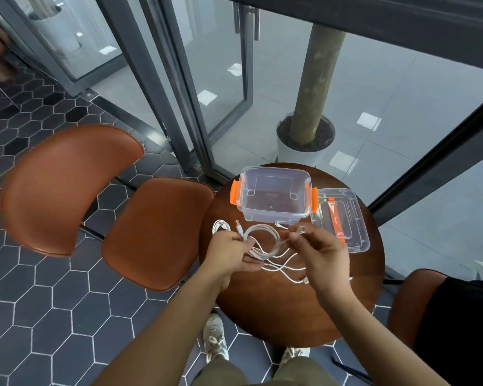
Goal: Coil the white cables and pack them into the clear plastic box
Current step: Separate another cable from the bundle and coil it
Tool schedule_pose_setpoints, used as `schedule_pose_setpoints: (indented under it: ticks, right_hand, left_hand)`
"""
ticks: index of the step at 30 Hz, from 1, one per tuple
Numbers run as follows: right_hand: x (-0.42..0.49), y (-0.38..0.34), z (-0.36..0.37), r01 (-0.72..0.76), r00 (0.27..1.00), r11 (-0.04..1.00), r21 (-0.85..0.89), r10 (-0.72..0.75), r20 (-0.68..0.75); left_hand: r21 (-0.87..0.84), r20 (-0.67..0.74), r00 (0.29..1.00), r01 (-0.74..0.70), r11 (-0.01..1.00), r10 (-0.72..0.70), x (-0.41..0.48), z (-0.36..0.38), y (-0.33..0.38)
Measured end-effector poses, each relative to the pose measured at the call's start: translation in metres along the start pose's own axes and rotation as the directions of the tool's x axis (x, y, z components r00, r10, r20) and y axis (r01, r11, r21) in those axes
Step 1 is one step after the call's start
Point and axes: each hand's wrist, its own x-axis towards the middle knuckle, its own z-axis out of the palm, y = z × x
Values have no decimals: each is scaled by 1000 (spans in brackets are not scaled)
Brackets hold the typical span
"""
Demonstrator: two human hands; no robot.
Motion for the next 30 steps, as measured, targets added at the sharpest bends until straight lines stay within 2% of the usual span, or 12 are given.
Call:
schedule_pose_setpoints:
  ticks: [3,5,8,10,12,14,18,22,24,27,30]
  right_hand:
    - [-2,-3,-7,-152,978,954,259,183,-98]
    - [3,2,-7,-272,924,879,392,352,-149]
    - [17,16,-10,-463,813,741,487,573,-98]
    - [25,26,-15,-573,760,683,453,650,-19]
    - [31,31,-19,-636,747,699,328,664,33]
    - [35,33,-19,-637,767,748,187,639,56]
    - [44,28,-16,-561,813,823,-92,568,127]
    - [51,22,-18,-438,800,849,-295,518,303]
    - [53,21,-21,-429,729,845,-321,533,429]
    - [54,22,-29,-541,606,818,-197,541,583]
    - [44,26,-22,-631,575,773,-71,527,626]
  left_hand:
    - [-40,11,1000,-24,999,24,0,3,-1]
    - [-27,-8,997,-77,997,76,2,7,-3]
    - [-3,-23,990,-139,990,139,4,10,-11]
    - [38,8,989,-147,988,146,4,9,-17]
    - [72,41,989,-145,987,142,3,6,-20]
    - [85,66,987,-149,985,143,2,4,-19]
    - [134,121,982,-159,978,143,0,2,-13]
    - [178,165,976,-171,969,142,-2,-1,-7]
    - [188,190,971,-182,965,146,-3,-2,-5]
    - [205,211,969,-174,963,130,-5,-2,-5]
    - [318,197,975,-168,933,108,-3,-1,-6]
